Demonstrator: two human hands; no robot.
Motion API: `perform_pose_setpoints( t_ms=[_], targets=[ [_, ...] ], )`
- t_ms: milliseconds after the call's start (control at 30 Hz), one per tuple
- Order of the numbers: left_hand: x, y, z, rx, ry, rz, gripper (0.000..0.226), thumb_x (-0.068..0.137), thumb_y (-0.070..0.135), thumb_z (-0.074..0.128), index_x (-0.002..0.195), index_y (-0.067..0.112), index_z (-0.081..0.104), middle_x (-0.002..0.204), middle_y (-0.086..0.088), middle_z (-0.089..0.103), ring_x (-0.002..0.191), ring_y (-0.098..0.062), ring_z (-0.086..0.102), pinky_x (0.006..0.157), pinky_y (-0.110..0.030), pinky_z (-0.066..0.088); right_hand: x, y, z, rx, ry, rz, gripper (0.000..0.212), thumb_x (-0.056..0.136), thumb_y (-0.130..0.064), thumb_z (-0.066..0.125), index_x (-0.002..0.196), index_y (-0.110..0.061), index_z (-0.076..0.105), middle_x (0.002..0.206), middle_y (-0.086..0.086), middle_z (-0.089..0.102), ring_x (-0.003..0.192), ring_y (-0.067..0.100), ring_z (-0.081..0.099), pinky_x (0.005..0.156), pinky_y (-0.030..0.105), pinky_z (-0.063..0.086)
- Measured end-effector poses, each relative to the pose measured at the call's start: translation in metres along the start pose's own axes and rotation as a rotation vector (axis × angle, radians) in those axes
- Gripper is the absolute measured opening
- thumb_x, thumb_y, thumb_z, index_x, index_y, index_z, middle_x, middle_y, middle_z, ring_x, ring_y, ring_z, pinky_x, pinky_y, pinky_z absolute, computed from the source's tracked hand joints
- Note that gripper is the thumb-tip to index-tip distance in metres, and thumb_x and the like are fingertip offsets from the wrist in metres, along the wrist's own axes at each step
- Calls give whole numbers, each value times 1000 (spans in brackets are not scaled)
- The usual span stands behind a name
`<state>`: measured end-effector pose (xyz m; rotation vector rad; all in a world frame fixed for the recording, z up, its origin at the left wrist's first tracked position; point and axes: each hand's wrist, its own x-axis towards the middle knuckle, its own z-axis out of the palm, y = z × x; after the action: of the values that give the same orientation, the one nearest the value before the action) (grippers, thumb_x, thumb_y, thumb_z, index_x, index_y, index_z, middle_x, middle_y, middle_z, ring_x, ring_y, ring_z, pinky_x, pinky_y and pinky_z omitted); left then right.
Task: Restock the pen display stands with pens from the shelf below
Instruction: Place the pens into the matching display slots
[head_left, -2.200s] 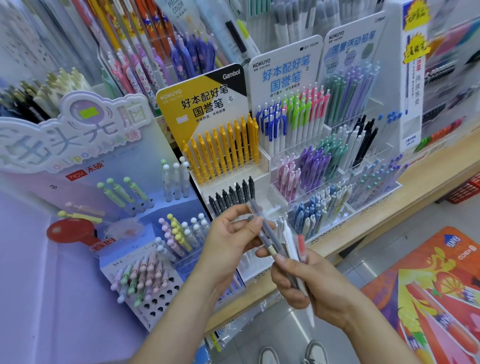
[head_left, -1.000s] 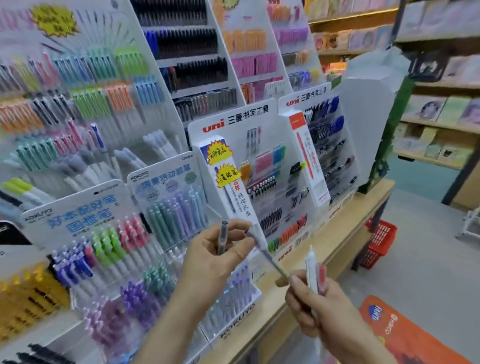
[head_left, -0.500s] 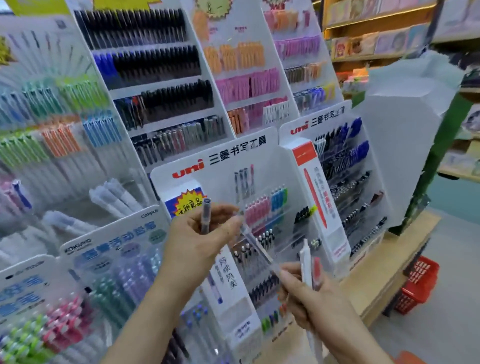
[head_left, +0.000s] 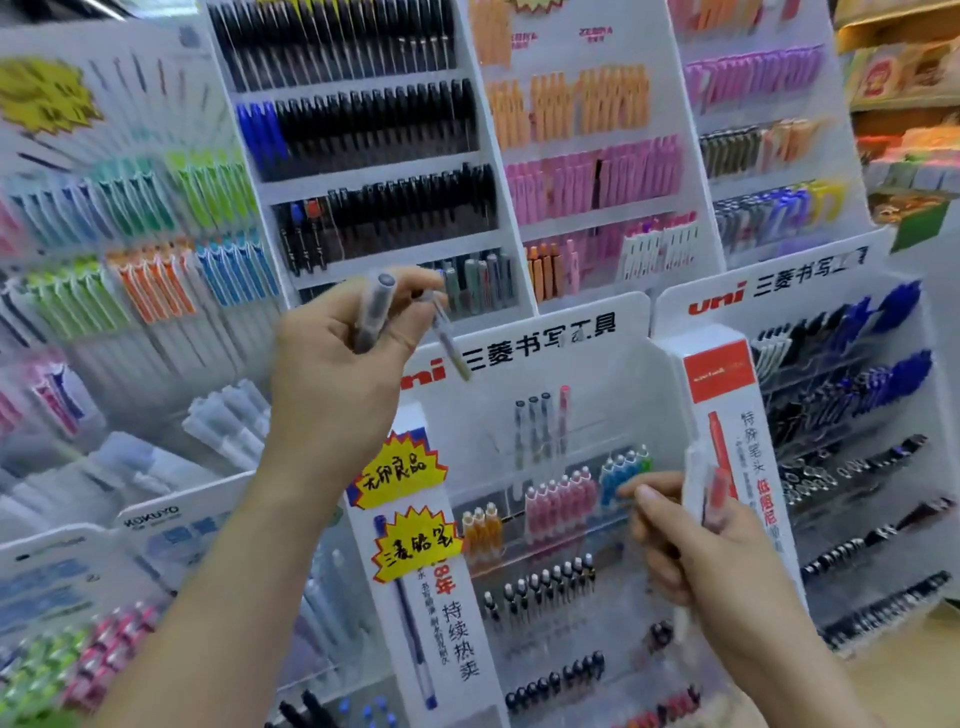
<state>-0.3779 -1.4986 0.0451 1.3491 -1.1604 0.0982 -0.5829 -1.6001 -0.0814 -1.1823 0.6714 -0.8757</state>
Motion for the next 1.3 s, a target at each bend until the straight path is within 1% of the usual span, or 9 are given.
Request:
perform_pose_setpoints(
  t_ms=[100,233,333,500,633,833,1033,1200,1300],
  targets=[
    [0,-6,15,142,-3,30,18,92,16,63,97,31,70,92,1,72,87,-40,62,80,-49,55,22,-6,-8,-3,-75,1,13,90,-11,58,85,-9,69,63,9,52,41,12,32,39,19,23],
    [-2,-14,31,236,-95,-59,17,93,13,60,95,25,71,94,8,72,79,-8,62,63,-19,45,42,-17,-16,-25,-195,25,17,91,-11,59,79,-13,71,63,10,53,41,13,33,39,20,24],
    [-2,-19,39,219,-137,-142,19,93,5,58,94,18,71,94,3,73,66,1,58,58,-11,39,57,-30,-20,-81,-270,16,22,93,-12,58,78,-17,73,62,7,54,43,11,38,37,19,29],
    [-5,-26,48,237,-250,-296,21,97,5,52,92,18,67,94,-7,70,43,-11,33,48,-24,31,80,-55,-6,-199,-343,-111,16,94,-17,61,83,-21,72,64,2,56,49,11,41,44,21,34],
    [-10,-35,55,330,-354,-396,19,97,8,52,91,19,67,75,3,65,42,-13,35,49,-27,32,94,-62,15,-383,-398,-243,8,92,-18,64,93,-24,70,59,-19,60,49,-4,51,48,12,39],
    [-15,-41,54,340,-377,-508,19,98,16,52,96,26,68,49,10,47,49,-13,44,51,-25,41,98,-53,33,-497,-359,-285,11,90,-14,67,95,-23,69,84,-5,69,63,-6,59,64,23,54],
    [-14,-43,56,402,-292,-445,9,90,30,66,87,35,73,85,11,72,86,-6,66,85,-39,54,90,-50,29,-272,-284,-105,9,94,-18,61,97,-19,69,86,10,70,54,6,52,47,17,42],
    [-4,-42,60,438,-283,-445,9,89,23,68,82,27,73,73,14,68,59,6,57,62,-26,44,88,-49,23,-126,-233,-31,12,96,-11,56,100,-13,67,84,6,67,49,7,47,41,20,36],
    [-2,-45,63,521,-356,-437,6,89,23,67,89,23,73,84,7,71,77,-4,63,75,-32,51,87,-47,21,-129,-232,-23,13,97,-10,55,100,-12,67,86,8,67,51,8,47,41,21,34]
  ],
)
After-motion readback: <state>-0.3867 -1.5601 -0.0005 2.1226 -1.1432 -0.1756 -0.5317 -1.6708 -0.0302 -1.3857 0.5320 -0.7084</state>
